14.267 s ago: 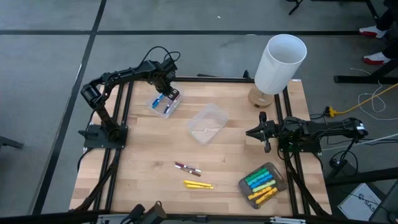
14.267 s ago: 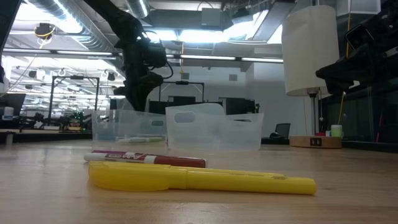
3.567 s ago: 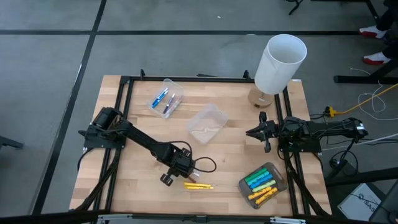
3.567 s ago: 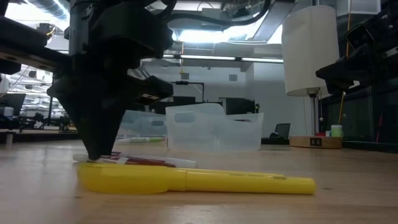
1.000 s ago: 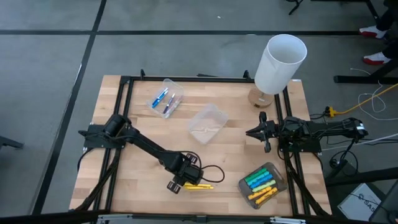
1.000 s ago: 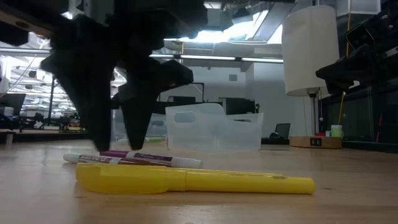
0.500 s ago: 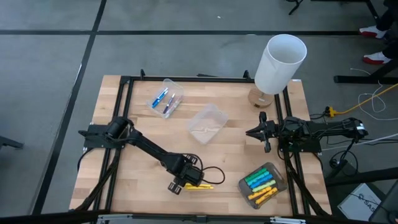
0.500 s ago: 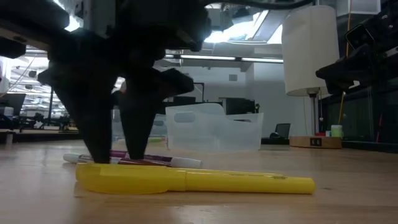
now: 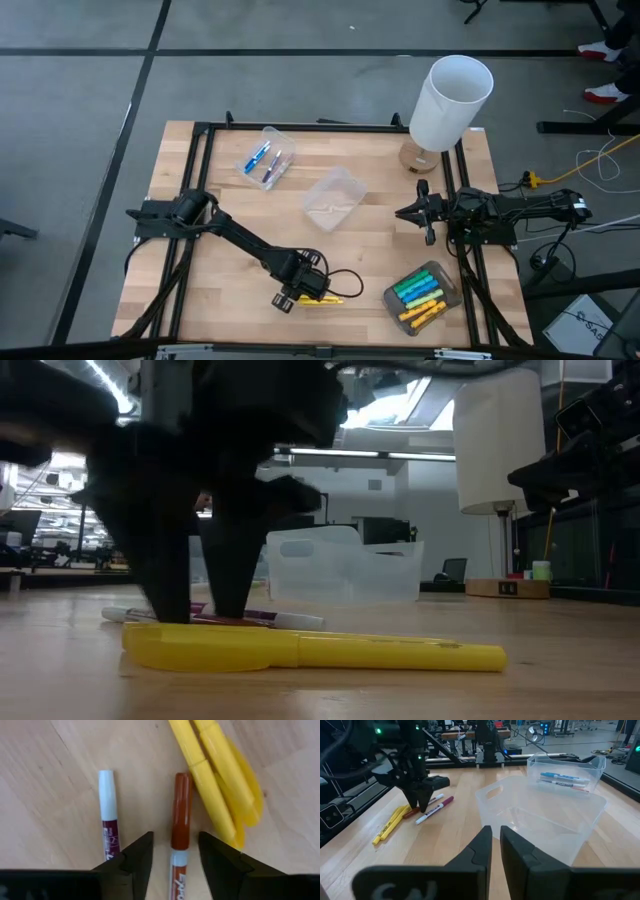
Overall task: Pick & Place Markers
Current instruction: Put the brown marker into the transparent bin, then put the violet marker into the transparent bin
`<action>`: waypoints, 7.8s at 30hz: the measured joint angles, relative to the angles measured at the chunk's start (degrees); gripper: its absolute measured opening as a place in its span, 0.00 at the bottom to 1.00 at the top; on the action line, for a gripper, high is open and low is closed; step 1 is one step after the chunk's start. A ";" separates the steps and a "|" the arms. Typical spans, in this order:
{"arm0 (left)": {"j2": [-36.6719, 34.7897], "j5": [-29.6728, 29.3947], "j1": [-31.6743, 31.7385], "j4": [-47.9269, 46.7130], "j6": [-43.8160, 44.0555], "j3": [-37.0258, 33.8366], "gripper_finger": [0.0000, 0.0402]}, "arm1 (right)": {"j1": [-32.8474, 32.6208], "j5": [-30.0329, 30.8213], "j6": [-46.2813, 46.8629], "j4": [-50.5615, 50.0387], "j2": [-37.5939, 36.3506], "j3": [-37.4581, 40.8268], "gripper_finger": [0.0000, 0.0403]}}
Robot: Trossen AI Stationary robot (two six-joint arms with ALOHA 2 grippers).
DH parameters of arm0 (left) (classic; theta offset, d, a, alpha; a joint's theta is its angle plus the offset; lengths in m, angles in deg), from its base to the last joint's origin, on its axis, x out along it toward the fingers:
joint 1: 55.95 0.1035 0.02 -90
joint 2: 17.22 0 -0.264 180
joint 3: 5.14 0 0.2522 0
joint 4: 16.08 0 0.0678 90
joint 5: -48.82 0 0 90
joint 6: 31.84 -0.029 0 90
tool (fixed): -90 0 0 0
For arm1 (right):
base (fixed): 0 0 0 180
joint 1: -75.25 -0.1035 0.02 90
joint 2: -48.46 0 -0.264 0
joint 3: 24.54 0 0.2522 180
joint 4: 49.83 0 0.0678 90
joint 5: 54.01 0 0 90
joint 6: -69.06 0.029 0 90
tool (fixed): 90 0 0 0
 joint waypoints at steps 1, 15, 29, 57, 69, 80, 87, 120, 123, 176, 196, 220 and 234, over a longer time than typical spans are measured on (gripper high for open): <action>0.22 0.00 -0.08 -0.04 -0.28 0.04 0.38 | 0.02 -0.01 0.00 -0.02 0.00 0.01 0.10; 0.96 0.00 0.02 -0.24 -0.62 0.13 0.36 | 0.01 -0.01 0.00 0.00 0.00 0.01 0.10; 1.07 0.58 0.03 -0.34 -0.57 0.00 0.14 | 0.00 -0.01 0.00 -0.01 0.00 0.01 0.10; 0.81 1.36 0.06 -0.96 -0.55 -0.08 0.08 | 0.01 -0.01 0.00 0.00 0.00 0.01 0.10; -1.28 1.50 0.54 -3.89 -0.11 -0.36 0.08 | 0.01 -0.01 0.00 0.00 -0.01 0.01 0.10; -4.34 -0.02 2.21 -5.47 -1.02 -0.33 0.07 | 0.01 -0.01 0.00 -0.02 0.00 0.01 0.10; -5.71 -0.87 4.00 -5.74 -1.33 -0.24 0.07 | 0.01 -0.01 0.00 -0.02 0.00 -0.01 0.10; -25.99 -5.97 22.46 -0.94 -1.19 -17.97 0.07 | 0.00 -0.01 0.00 -0.02 0.00 0.01 0.10; -28.04 -7.39 25.14 -0.91 -1.98 -19.21 0.07 | 0.00 -0.01 0.00 -0.01 0.00 0.01 0.10; -30.61 1.52 68.41 3.05 5.48 -21.07 0.07 | 0.02 -0.01 0.00 -0.01 0.00 0.00 0.10; -26.42 0.72 68.45 3.00 7.84 -21.07 0.10 | 0.01 -0.01 0.00 -0.01 0.00 0.01 0.10; -27.35 -3.01 67.02 -1.66 7.70 -19.18 0.33 | 0.00 0.00 0.00 0.00 0.00 0.01 0.10; -31.95 -0.81 52.76 -3.64 1.23 -18.75 0.33 | 0.01 -0.01 0.00 0.00 0.00 0.01 0.10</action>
